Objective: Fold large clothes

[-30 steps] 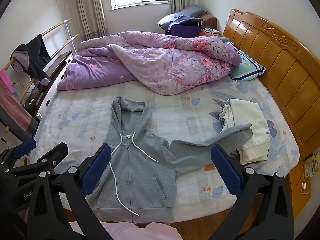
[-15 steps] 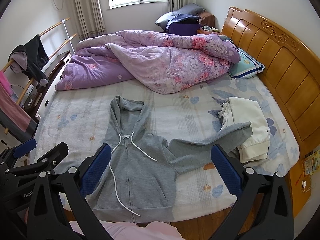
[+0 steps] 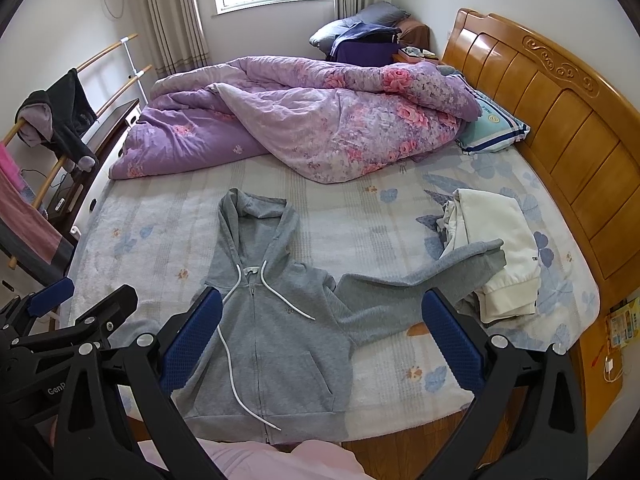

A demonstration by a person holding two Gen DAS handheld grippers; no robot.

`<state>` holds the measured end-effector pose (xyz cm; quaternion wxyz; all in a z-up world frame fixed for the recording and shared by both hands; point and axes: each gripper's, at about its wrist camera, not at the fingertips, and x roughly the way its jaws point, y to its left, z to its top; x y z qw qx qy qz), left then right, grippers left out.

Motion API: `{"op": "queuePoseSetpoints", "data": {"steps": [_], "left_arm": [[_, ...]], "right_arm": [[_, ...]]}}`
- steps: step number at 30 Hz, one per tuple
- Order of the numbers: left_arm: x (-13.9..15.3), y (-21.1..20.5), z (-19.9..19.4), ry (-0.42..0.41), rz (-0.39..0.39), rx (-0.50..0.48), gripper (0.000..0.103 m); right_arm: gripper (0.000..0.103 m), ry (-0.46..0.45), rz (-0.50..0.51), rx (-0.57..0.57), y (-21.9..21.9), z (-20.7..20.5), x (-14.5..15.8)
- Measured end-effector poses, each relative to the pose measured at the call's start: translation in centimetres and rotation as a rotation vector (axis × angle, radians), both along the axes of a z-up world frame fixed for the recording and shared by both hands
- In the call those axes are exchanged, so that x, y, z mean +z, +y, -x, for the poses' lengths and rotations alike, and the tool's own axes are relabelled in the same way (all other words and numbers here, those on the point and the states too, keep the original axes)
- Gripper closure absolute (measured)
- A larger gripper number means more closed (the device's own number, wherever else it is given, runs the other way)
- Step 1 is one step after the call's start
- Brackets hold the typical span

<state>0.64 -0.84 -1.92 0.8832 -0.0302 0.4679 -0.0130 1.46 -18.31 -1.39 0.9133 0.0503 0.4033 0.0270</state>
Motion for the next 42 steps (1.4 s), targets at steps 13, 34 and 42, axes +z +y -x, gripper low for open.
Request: {"op": "queuePoseSetpoints", "data": {"steps": [13,34,42], "left_arm": [[-0.2,-0.2,0.0,0.007,0.001,-0.001,0.005],[-1.0,-0.5,0.7,0.019,0.013,-0.006,0.005],[-0.9,-0.6,0.6,0.023,0.015,-0.004,0.005]], "right_arm": [[0.007,0.007,-0.010,0.001,0.3,0.0,-0.4],[0.007,0.011,-0.015,0.004,0.4,0.0,-0.4],[0.007,0.015,-0.013,0.004,0.6,0.1,-0.5]]}}
